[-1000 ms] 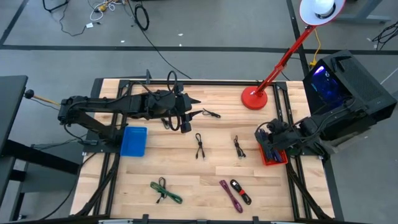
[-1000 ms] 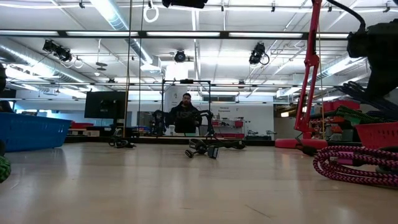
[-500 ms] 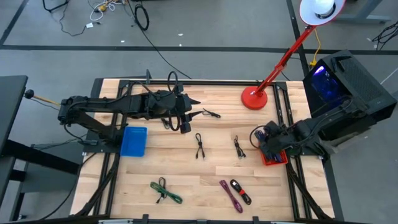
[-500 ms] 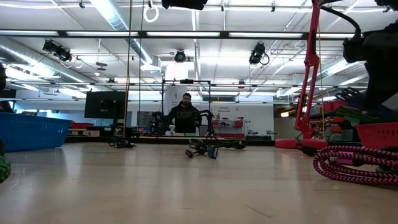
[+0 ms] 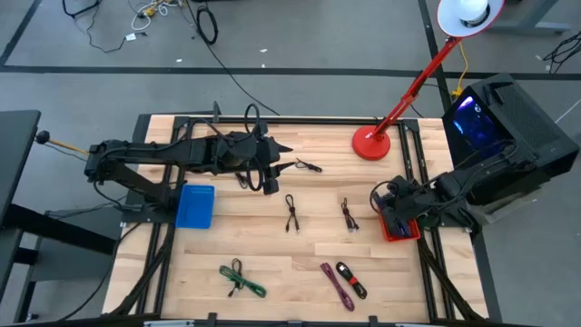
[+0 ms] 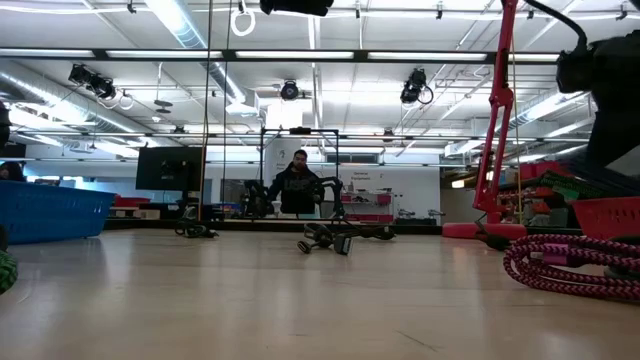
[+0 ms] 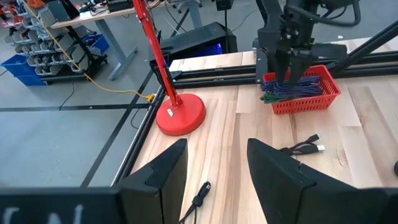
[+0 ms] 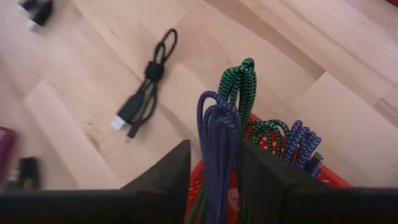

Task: Pick & Place USB Port
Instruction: Put the black and violet charger cable into the red basket, then put the black and green charger cable into the red basket

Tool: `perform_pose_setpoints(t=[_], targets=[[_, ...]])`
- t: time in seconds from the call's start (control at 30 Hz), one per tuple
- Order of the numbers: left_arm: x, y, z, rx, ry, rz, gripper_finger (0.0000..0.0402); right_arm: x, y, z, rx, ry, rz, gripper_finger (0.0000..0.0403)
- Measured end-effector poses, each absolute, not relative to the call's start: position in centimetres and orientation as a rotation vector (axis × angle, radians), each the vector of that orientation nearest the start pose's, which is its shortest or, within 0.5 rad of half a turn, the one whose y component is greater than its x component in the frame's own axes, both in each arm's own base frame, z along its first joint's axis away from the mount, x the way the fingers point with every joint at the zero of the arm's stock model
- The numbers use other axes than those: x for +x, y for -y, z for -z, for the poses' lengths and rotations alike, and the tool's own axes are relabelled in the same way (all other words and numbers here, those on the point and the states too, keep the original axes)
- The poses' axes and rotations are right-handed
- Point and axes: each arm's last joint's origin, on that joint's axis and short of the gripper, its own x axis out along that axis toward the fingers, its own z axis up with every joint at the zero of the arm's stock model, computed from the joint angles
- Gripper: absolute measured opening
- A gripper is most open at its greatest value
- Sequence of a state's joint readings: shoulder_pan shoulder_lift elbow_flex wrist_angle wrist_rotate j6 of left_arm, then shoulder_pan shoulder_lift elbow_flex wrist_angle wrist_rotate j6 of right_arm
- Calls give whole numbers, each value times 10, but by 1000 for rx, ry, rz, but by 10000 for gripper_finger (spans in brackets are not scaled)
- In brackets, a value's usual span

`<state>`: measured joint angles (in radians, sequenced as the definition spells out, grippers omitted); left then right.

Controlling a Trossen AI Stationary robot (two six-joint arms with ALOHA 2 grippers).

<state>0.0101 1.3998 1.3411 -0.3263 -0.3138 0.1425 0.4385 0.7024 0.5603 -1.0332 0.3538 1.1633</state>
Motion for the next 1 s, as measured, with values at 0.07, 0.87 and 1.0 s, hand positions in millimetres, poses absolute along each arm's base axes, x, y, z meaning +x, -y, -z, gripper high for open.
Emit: perform_pose_setpoints(t=[0.07, 0.87, 1.0], targets=[[311, -12, -373, 198, -404, -292, 172, 98, -35, -216, 611, -929, 520, 162], [280, 21, -331, 11, -934, -24, 172, 115, -30, -303, 195, -291, 492, 208], [274, 51, -329, -26, -973, 55, 172, 117, -30, -301, 193, -283, 538, 208]])
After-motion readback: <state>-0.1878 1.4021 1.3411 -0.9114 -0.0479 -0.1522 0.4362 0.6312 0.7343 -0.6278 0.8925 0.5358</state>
